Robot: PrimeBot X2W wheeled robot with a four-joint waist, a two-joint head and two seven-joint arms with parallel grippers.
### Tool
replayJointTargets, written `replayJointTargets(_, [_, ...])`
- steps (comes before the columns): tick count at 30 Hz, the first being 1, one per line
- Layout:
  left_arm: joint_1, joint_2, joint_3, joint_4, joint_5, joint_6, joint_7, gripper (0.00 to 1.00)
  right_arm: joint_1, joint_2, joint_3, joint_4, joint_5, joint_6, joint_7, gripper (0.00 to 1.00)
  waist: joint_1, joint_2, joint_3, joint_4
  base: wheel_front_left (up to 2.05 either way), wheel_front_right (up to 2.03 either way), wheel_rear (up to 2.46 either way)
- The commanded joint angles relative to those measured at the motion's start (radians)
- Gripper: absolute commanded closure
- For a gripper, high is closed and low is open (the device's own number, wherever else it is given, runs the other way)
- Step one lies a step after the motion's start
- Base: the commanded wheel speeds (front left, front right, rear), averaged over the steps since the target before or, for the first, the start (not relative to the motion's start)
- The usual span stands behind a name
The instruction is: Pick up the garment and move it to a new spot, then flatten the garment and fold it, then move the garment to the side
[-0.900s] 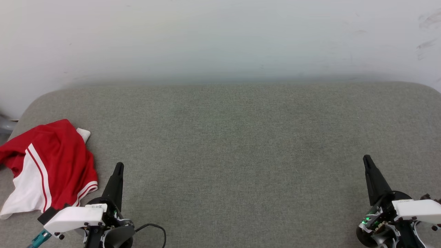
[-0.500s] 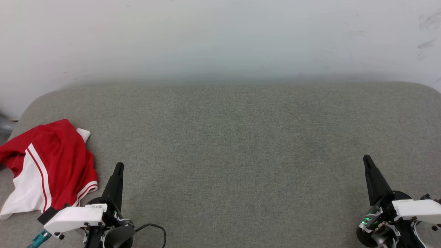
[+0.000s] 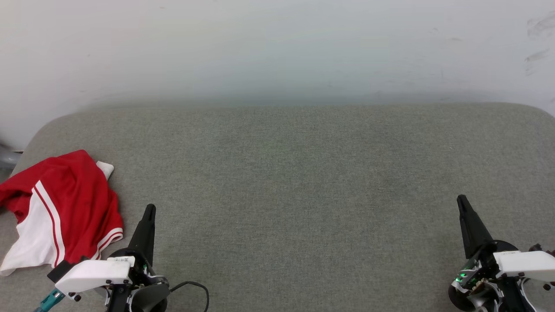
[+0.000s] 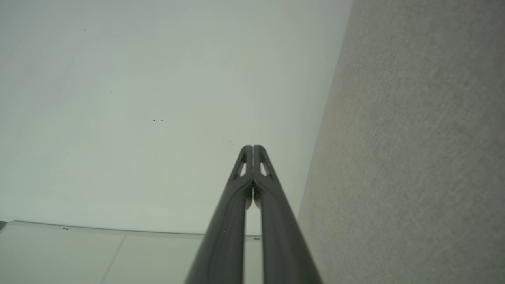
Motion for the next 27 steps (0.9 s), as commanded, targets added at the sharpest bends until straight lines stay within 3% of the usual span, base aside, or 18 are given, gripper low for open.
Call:
replayJointTargets(1, [-0.008, -0.002, 0.002, 0.000, 0.001, -0.004, 0.002, 1.00, -0.013, 0.001, 0.001, 0.001, 0.004, 0.000, 0.000, 1.00, 0.0000, 0.0000, 0.000, 0.000, 0.00, 0.00, 0.00])
replayJointTargets(3, [0.015, -0.001, -0.003, 0.018, -0.001, 0.000, -0.001, 1.00, 0.017, 0.001, 0.001, 0.018, 0.000, 0.000, -0.001, 1.00, 0.0000, 0.0000, 0.000, 0.000, 0.00, 0.00, 0.00])
replayJointTargets(4, [0.021, -0.002, -0.005, 0.022, -0.002, 0.000, -0.002, 0.00, 0.024, 0.001, 0.002, 0.021, 0.001, 0.000, -0.002, 0.00, 0.0000, 0.0000, 0.000, 0.000, 0.00, 0.00, 0.00])
replayJointTargets(19, [0.033, -0.001, -0.060, -0.088, -0.002, 0.000, -0.071, 0.00, 0.050, -0.005, 0.049, -0.082, -0.032, 0.000, -0.076, 0.00, 0.0000, 0.0000, 0.002, 0.004, 0.00, 0.00, 0.00])
replayJointTargets(27, [0.032, 0.000, -0.080, -0.155, 0.125, 0.000, -0.112, 0.00, 0.056, -0.034, 0.066, -0.134, -0.232, 0.000, -0.112, 0.00, 0.0000, 0.0000, 0.002, 0.008, 0.00, 0.00, 0.00])
